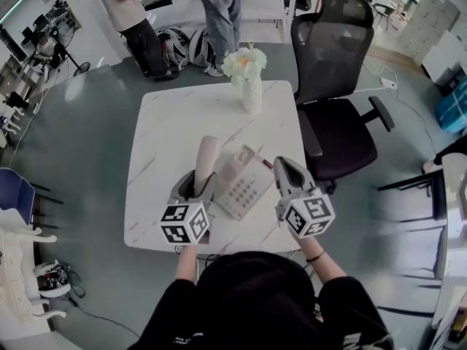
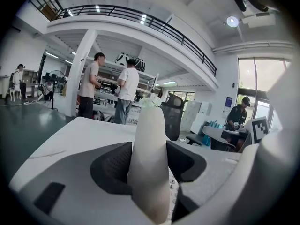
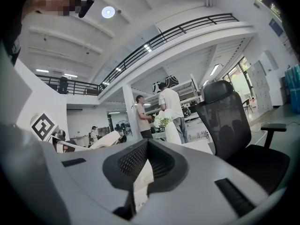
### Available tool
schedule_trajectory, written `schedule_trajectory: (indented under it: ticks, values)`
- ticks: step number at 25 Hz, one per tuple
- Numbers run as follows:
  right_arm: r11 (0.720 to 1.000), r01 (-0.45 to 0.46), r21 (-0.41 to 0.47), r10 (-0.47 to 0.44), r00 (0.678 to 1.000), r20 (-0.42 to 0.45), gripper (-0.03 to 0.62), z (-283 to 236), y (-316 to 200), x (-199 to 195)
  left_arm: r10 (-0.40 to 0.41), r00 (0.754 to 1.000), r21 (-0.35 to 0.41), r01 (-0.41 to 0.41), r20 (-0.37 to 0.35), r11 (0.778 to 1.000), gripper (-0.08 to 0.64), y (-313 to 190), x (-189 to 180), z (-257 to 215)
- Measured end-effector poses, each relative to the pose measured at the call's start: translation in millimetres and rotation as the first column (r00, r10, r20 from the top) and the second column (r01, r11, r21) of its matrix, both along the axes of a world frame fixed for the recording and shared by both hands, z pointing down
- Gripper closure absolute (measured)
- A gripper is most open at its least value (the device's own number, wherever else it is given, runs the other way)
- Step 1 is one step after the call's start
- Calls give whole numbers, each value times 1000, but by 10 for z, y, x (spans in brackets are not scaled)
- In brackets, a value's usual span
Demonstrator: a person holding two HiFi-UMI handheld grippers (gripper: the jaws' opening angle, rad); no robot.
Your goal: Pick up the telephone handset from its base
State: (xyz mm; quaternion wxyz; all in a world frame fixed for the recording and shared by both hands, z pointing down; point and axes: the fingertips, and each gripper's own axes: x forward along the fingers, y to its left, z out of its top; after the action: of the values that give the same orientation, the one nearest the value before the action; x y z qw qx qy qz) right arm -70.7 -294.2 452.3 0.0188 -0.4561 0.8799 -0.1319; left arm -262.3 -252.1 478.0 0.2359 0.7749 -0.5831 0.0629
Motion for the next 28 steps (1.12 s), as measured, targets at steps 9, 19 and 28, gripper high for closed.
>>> schedule_trajectory:
  ticks: [9, 19, 28]
  values:
    - [999, -8, 41, 7, 1000, 18, 601, -176, -16, 66, -103, 994, 46, 105, -37, 993, 345, 115, -287, -263]
    - [996, -1, 92, -2, 999, 37, 601, -369, -64, 135, -213, 975, 89, 218, -65, 972, 345, 284, -554, -428]
    - [990, 10, 144, -15, 999, 38, 601, -535, -60, 153, -291, 953, 105, 299, -82, 948, 345, 435, -695, -514]
